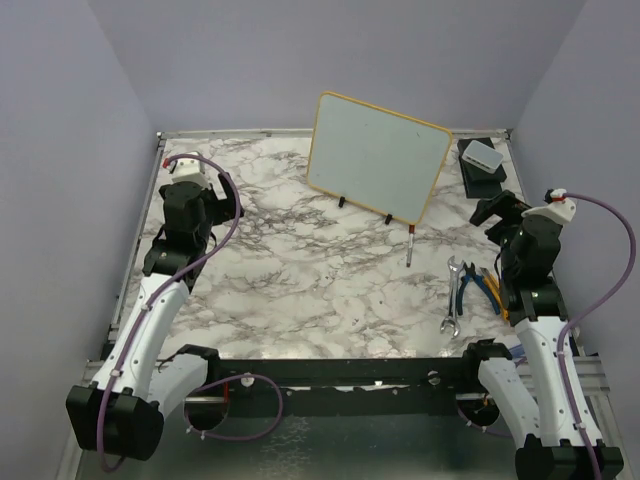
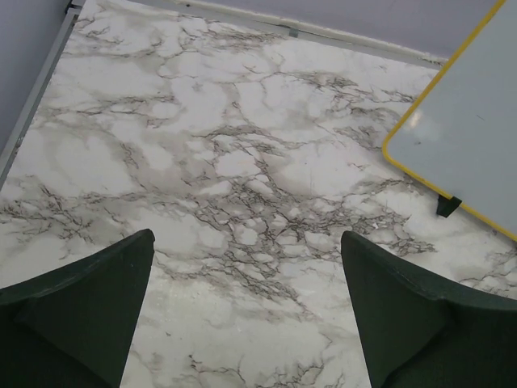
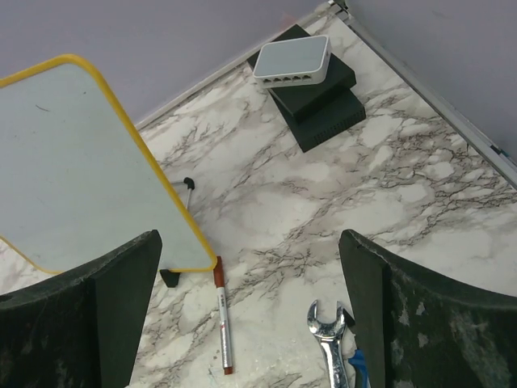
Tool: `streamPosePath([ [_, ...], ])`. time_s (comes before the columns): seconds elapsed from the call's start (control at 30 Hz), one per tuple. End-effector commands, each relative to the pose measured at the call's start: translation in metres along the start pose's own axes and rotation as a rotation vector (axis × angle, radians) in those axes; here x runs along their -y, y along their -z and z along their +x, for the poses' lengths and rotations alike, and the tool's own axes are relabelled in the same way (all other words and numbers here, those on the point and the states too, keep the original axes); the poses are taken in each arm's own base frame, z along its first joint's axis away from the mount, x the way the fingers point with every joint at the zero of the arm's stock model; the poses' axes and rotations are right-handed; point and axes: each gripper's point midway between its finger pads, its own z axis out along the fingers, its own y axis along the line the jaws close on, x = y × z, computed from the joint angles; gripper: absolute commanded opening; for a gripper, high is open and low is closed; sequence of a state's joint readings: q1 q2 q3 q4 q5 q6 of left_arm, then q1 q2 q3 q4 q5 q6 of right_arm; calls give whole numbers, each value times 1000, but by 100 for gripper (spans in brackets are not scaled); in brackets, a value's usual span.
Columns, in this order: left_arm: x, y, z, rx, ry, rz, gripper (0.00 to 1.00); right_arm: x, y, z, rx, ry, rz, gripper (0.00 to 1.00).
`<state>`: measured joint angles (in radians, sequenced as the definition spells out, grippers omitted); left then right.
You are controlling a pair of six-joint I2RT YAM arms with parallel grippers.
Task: Write a sentence on the whiteboard
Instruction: Move the whiteboard to the center of the board.
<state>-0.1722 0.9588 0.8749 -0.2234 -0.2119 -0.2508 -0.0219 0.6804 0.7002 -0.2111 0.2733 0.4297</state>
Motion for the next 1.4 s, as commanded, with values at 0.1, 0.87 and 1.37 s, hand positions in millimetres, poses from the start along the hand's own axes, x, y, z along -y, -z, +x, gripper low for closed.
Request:
streamPosePath([
  [0.1, 7, -5, 14, -39, 33, 36, 99, -3, -3, 7, -9, -10, -25, 97],
  [0.87, 142, -19, 69, -204, -5, 360, 98, -39, -20, 141, -460, -3, -254, 77],
  [1.37, 224, -77, 147, -276, 35, 442, 88, -45, -26, 224, -654, 135, -107, 64],
])
